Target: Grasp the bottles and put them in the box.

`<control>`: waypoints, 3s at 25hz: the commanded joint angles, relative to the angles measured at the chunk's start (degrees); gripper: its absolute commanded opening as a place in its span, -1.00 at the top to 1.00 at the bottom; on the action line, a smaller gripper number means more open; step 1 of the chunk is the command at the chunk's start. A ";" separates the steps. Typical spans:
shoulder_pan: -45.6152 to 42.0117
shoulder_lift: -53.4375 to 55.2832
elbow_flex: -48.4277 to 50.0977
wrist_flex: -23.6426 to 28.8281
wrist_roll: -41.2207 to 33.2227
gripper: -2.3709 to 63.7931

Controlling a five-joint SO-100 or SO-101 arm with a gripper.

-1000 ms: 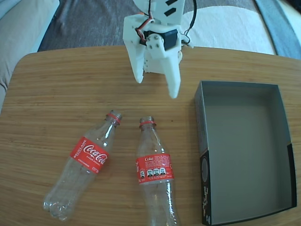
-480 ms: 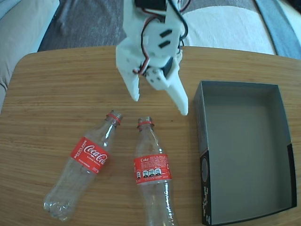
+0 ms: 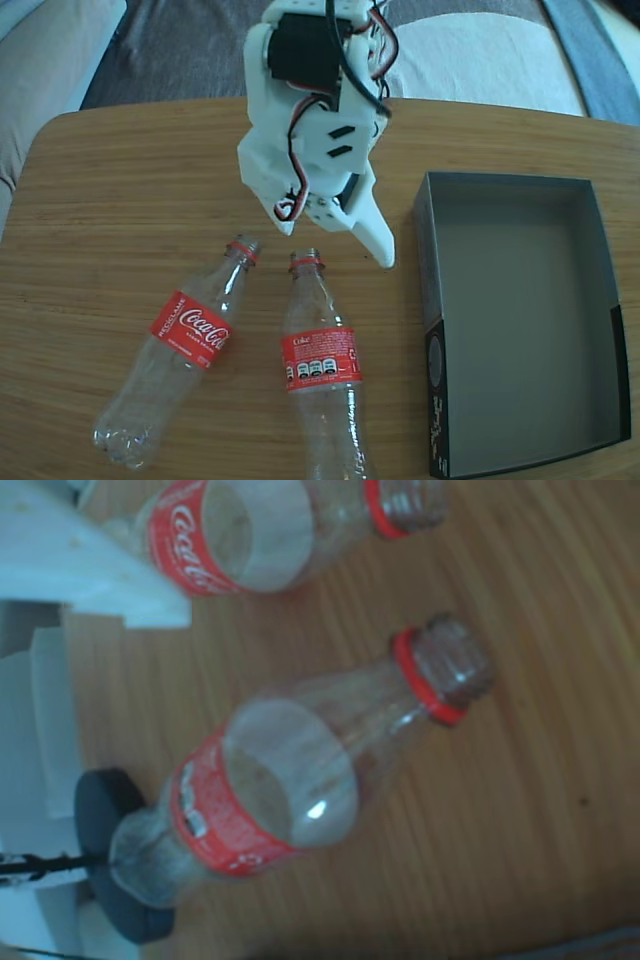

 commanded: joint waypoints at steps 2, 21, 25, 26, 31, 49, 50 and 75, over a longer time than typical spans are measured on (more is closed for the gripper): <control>-1.49 2.02 5.01 0.18 -4.66 -0.62; -1.93 11.78 26.46 -19.95 -12.04 -0.62; 0.53 12.30 27.60 -19.25 -17.49 -0.62; 1.41 12.39 27.60 -19.34 -18.54 -0.62; 3.43 12.48 27.07 -20.04 -22.50 -0.64; 4.66 12.39 37.79 -38.23 -29.71 -0.62; 5.27 12.39 38.14 -38.23 -30.76 -0.62; 4.22 11.43 47.11 -50.80 -34.98 -0.62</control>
